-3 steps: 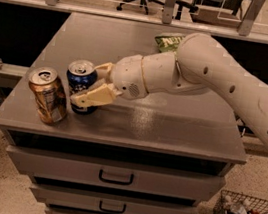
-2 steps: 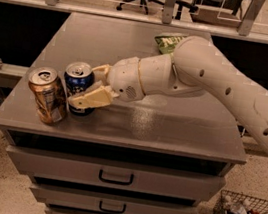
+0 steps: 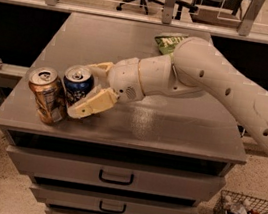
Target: Move pepsi can near orange can
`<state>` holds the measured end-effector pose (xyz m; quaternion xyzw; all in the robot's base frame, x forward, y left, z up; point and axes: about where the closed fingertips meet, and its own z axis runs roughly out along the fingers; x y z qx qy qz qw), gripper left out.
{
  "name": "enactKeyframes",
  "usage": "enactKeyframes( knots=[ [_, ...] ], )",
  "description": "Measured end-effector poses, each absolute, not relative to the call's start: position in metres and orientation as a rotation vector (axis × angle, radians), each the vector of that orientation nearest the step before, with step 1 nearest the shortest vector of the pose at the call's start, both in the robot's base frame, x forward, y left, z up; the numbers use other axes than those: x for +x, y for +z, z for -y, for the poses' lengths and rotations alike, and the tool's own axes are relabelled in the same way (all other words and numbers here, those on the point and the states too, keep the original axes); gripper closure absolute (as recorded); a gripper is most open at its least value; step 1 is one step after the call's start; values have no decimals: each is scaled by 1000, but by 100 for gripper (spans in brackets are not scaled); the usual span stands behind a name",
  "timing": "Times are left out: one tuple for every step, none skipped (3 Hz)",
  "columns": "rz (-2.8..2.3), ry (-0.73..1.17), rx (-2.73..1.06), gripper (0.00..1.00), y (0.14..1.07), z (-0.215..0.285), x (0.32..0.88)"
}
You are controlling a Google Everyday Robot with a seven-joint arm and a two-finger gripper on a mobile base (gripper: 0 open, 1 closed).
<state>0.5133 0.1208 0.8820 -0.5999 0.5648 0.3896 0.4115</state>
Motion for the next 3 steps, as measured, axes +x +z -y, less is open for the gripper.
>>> enactKeyframes(
  knots=[
    [-1421,980,-1509,0,882,-121,513],
    [-1468,873,-1487,0,916,-90,525],
    [-1507,698,-1438,0,980,-39,547]
  ],
)
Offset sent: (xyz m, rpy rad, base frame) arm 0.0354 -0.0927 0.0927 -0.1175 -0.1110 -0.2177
